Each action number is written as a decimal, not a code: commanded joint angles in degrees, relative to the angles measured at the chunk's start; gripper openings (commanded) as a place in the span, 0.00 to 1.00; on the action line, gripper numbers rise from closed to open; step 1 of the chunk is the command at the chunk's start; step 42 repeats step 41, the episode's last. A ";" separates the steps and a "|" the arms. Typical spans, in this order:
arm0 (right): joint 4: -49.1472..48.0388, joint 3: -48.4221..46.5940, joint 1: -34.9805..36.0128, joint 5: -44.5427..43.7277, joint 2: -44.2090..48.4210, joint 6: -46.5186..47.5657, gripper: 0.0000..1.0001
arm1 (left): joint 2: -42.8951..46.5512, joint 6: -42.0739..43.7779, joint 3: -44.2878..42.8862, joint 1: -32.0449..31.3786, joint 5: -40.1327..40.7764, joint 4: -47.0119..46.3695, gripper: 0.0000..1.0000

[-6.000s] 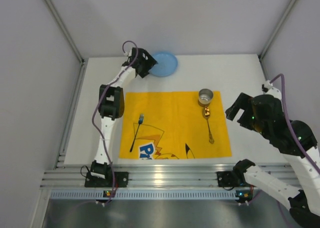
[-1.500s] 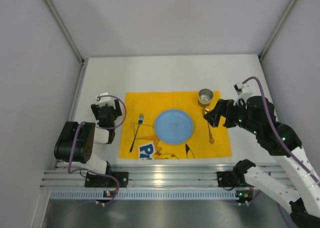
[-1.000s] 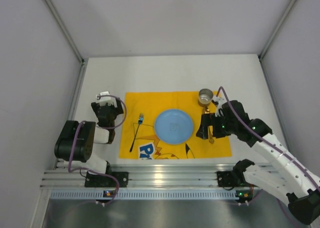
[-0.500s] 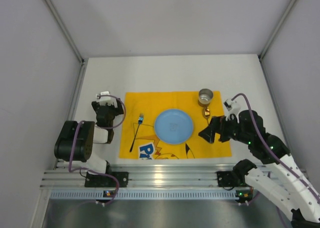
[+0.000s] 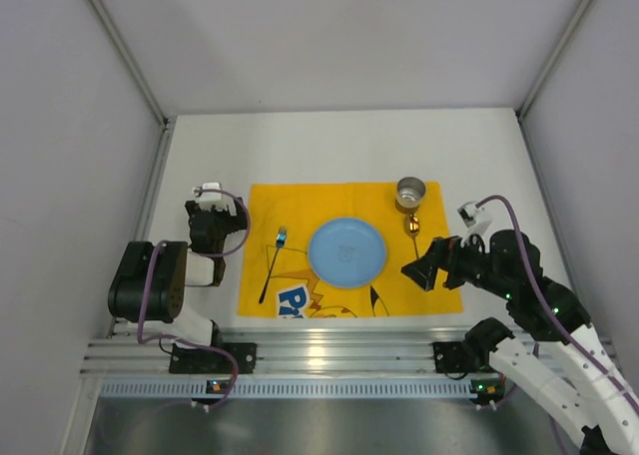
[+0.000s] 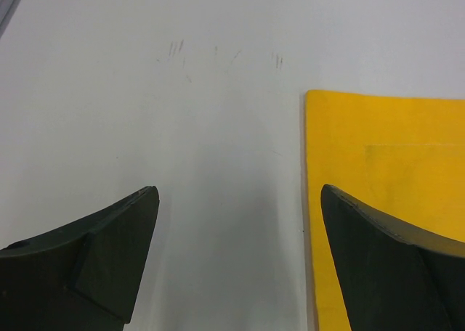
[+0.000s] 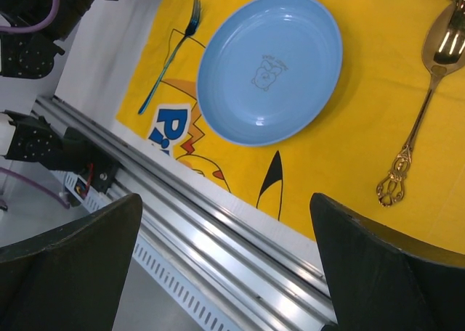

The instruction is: Set the dinner table for one person

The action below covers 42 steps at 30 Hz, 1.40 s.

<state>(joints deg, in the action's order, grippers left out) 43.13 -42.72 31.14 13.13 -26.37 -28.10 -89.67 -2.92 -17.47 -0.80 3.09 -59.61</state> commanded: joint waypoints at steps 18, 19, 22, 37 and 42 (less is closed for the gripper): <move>-5.07 -16.78 13.41 -13.11 -30.66 11.13 1.00 | -0.33 -0.25 -0.46 0.45 -1.51 -3.49 0.98; -5.43 -16.78 17.25 -16.17 -31.28 10.00 1.00 | -0.33 -0.25 -0.46 0.36 -1.51 -3.49 0.99; -4.99 -15.64 25.69 -26.35 -31.73 7.20 1.00 | -0.42 -0.25 -0.46 0.45 -1.51 -3.58 0.99; -1.29 -16.95 36.63 -47.32 -35.67 1.29 1.00 | -0.33 -0.25 -0.46 0.36 -1.51 -3.58 0.99; -3.84 -19.50 36.80 -45.47 -37.79 2.52 1.00 | -0.33 -0.25 -0.46 0.36 -1.51 -3.58 0.98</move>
